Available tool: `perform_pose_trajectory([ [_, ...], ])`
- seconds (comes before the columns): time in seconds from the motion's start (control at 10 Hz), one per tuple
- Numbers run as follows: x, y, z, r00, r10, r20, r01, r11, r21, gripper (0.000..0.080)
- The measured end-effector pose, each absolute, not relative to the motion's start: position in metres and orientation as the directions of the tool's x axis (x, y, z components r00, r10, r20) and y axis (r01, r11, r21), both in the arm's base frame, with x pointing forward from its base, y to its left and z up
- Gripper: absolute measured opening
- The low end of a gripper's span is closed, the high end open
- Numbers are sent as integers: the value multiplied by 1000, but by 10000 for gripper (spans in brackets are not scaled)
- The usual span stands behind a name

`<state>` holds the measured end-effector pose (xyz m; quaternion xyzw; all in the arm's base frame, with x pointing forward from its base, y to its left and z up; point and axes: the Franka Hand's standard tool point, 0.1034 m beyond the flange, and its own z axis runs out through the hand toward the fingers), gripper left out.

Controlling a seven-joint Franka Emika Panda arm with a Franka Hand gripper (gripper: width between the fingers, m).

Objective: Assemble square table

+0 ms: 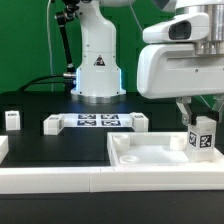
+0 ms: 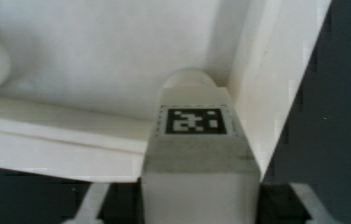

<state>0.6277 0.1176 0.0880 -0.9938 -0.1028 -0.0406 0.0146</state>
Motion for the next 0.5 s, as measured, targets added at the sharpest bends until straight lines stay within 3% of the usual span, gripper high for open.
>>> perform_pose_trajectory([
  [0.2, 628, 117, 88, 986, 144, 82, 147, -989, -26, 287],
  [0.5, 627, 116, 88, 987, -142, 81, -138, -989, -50, 287],
])
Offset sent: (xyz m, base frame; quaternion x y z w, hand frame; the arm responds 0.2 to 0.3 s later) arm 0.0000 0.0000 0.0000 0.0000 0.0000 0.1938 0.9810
